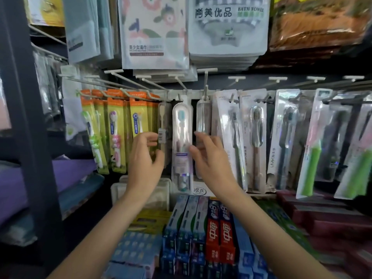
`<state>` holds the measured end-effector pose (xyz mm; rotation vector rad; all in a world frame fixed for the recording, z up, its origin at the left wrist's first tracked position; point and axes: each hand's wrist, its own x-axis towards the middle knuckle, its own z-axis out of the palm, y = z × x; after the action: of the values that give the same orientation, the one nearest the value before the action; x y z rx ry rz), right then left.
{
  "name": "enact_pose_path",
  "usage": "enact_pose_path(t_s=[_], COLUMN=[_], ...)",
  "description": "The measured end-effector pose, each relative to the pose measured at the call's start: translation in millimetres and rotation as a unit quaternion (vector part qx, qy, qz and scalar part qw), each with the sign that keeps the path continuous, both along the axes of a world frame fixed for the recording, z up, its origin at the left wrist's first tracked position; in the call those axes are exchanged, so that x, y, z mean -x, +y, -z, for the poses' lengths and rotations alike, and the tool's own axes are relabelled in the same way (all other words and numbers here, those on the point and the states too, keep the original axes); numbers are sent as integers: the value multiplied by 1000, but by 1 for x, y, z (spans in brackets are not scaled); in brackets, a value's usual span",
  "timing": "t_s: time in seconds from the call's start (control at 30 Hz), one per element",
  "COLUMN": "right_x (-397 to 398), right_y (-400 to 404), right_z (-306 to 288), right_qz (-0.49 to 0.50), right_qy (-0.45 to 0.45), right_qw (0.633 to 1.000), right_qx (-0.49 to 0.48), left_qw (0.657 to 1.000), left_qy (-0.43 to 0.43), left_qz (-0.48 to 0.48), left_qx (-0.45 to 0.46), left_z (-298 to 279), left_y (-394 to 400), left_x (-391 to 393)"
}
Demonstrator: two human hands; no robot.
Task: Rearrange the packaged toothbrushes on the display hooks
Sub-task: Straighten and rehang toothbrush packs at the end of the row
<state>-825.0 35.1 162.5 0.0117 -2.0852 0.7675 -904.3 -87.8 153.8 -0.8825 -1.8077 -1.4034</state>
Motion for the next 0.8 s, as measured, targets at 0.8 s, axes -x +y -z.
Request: enact_pose_path(t_s=[0.8], right_x=[-111], right_y=[124], right_z=[20], right_qz=[190], right_qy=[98], right_qw=[976], right_qx=[-52], left_qw=[994], left_qy=[92], left_qz=[-10], left_qx=[-50], left_z=[-11], left_y=[105], left_x=[-67])
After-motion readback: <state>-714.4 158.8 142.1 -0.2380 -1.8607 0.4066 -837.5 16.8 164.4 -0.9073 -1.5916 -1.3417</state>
